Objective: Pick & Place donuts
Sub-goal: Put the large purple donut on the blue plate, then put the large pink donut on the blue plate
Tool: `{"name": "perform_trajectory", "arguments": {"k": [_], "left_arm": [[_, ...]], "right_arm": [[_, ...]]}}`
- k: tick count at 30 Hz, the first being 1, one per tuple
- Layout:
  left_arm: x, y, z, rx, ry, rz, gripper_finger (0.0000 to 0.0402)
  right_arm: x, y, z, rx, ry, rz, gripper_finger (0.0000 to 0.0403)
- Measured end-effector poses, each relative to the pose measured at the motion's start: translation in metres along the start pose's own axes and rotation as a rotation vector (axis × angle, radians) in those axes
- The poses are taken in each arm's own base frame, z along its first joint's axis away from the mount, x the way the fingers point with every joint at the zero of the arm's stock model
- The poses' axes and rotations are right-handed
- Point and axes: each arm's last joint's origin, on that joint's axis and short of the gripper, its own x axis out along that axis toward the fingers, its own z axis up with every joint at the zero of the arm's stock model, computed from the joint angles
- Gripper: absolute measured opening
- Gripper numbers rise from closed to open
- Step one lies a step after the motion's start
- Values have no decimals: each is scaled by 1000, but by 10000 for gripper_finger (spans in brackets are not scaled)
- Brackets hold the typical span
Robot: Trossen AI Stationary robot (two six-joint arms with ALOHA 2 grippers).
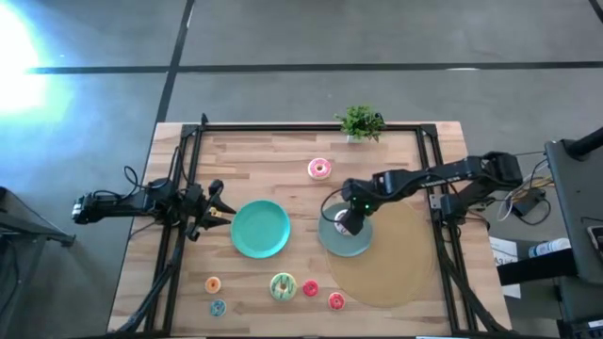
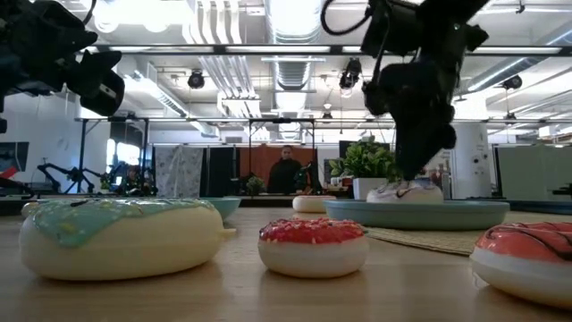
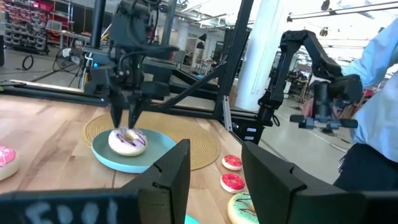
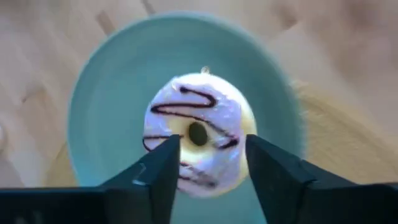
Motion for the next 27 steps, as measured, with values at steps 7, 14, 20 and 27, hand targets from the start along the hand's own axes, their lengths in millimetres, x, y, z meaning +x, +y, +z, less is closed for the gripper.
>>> {"name": "perform_trajectory", "arguments": {"k": [7, 14, 20, 27], "left_arm": [[0, 0, 0, 0, 1, 0, 120], [0, 0, 0, 0, 1, 0, 120], [0, 0, 0, 0, 1, 0, 120], [0, 0, 0, 0, 1, 0, 120]], "right_arm": [[-27, -14, 47, 101, -242, -159, 209], [5, -68, 112, 274, -190, -184, 206], [32, -78, 146, 252, -123, -174, 216], [51, -86, 162, 242, -54, -214, 238]]}}
